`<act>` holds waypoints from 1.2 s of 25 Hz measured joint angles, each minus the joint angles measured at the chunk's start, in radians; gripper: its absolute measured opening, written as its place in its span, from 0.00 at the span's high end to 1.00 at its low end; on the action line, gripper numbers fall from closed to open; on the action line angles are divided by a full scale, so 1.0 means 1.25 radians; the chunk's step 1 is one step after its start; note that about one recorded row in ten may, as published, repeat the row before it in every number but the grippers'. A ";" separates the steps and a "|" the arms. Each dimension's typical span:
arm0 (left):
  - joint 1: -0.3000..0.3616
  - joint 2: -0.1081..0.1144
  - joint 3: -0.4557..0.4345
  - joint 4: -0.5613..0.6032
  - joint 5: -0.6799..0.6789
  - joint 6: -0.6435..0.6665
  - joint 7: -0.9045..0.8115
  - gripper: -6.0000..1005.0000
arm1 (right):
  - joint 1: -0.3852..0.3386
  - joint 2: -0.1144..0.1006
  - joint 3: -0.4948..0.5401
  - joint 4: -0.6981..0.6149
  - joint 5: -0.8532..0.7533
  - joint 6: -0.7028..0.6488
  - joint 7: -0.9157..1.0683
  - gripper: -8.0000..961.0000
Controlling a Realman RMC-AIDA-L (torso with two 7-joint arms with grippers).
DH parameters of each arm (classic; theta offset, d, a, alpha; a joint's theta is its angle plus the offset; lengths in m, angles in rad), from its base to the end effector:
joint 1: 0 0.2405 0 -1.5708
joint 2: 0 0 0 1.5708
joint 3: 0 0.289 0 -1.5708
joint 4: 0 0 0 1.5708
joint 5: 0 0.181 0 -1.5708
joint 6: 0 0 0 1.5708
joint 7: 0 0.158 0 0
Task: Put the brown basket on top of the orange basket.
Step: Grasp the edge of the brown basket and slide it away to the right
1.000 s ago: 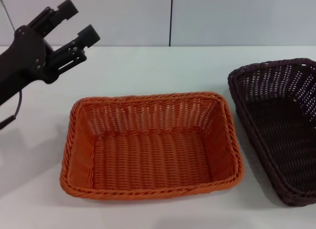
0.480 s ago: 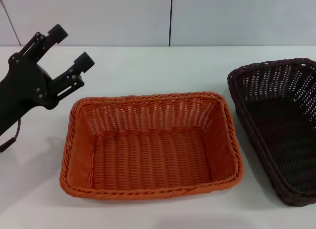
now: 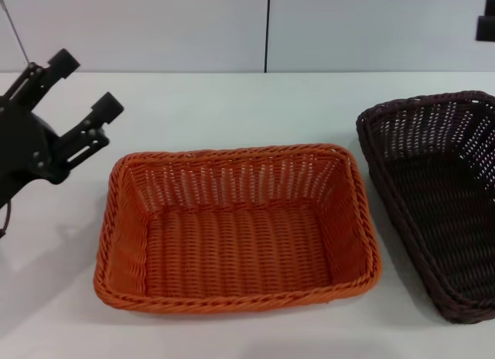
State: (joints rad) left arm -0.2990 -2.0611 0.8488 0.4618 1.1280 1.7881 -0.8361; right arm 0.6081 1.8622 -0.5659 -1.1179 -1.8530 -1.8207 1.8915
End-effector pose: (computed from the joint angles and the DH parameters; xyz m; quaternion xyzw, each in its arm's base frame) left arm -0.2650 0.2760 0.0367 -0.7862 -0.0591 -0.5141 0.3379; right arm 0.2050 0.3651 0.1412 -0.9305 0.1736 0.2629 0.1871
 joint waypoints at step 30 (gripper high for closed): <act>-0.017 -0.004 -0.052 -0.080 -0.115 -0.001 0.047 0.16 | -0.017 0.019 -0.096 -0.245 -0.279 -0.287 -0.105 0.47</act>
State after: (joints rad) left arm -0.3206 -2.0665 0.7840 0.3624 0.9843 1.7865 -0.7777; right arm 0.5871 1.8865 -0.6863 -1.4241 -2.2019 -2.1788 1.7600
